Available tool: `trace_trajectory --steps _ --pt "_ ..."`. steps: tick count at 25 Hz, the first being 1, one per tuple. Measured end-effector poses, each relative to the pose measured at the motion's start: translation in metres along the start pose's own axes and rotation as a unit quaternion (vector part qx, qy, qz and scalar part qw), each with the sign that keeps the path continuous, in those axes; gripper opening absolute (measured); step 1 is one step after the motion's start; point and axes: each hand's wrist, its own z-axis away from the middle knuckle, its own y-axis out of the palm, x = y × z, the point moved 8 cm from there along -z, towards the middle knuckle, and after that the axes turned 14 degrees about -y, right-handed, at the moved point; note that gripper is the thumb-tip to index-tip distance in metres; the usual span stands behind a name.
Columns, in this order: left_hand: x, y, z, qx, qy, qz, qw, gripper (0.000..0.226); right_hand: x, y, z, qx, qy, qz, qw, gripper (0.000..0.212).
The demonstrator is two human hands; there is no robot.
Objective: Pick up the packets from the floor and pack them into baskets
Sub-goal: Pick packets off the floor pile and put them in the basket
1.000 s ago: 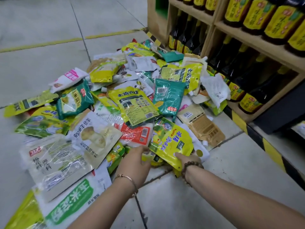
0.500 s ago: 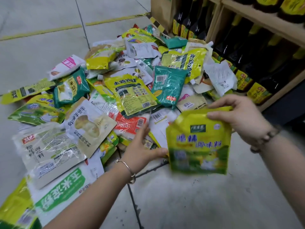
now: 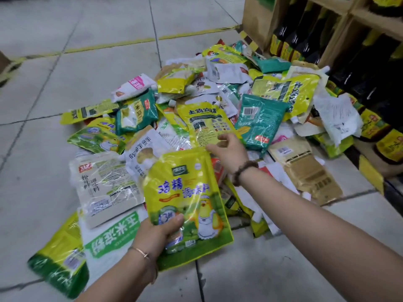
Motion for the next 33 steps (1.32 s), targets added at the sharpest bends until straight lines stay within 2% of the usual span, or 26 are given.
trace_trajectory --steps 2,4,6,12,14,17,19,22,25,30,32,33 --pt "0.002 -0.026 0.001 -0.030 -0.009 0.024 0.999 0.018 -0.007 0.029 -0.009 0.063 -0.032 0.218 0.973 0.055" --pt "0.004 -0.045 0.003 -0.053 -0.009 0.034 0.998 0.019 -0.010 0.053 -0.006 0.100 -0.093 0.396 0.908 0.059" --pt "0.006 -0.056 0.003 -0.070 -0.004 0.037 0.997 0.015 -0.015 0.061 0.002 0.108 -0.121 0.463 0.872 0.060" --pt "0.008 -0.067 -0.003 -0.097 -0.002 0.020 0.995 0.011 -0.039 0.040 0.044 0.134 -0.102 0.479 0.862 0.065" --pt "0.010 -0.070 -0.006 -0.098 -0.003 0.017 0.995 0.014 -0.052 0.031 0.060 0.143 -0.063 0.477 0.865 0.071" --pt "0.015 -0.069 -0.011 -0.090 -0.013 0.020 0.996 0.013 -0.061 0.019 0.063 0.133 0.016 0.430 0.893 0.087" --pt "0.016 -0.070 -0.014 -0.092 -0.016 0.023 0.995 0.014 -0.059 0.018 0.058 0.145 0.043 0.431 0.889 0.088" --pt "0.013 -0.070 -0.016 -0.087 -0.012 0.032 0.996 0.014 -0.052 0.016 0.053 0.143 0.057 0.433 0.888 0.079" --pt "0.005 -0.072 -0.015 -0.085 0.005 0.036 0.996 0.012 -0.046 0.013 0.054 0.147 0.068 0.429 0.889 0.058" --pt "0.002 -0.062 -0.016 -0.043 0.014 0.042 0.998 0.013 -0.012 -0.028 0.070 0.137 0.017 0.514 0.847 0.019" --pt "0.004 -0.048 -0.017 -0.016 0.009 0.046 0.999 0.017 0.001 -0.058 0.082 0.117 0.031 0.484 0.867 0.019" --pt "0.005 -0.040 -0.017 0.001 0.003 0.047 0.999 0.022 0.005 -0.071 0.089 0.098 0.040 0.437 0.893 0.025"
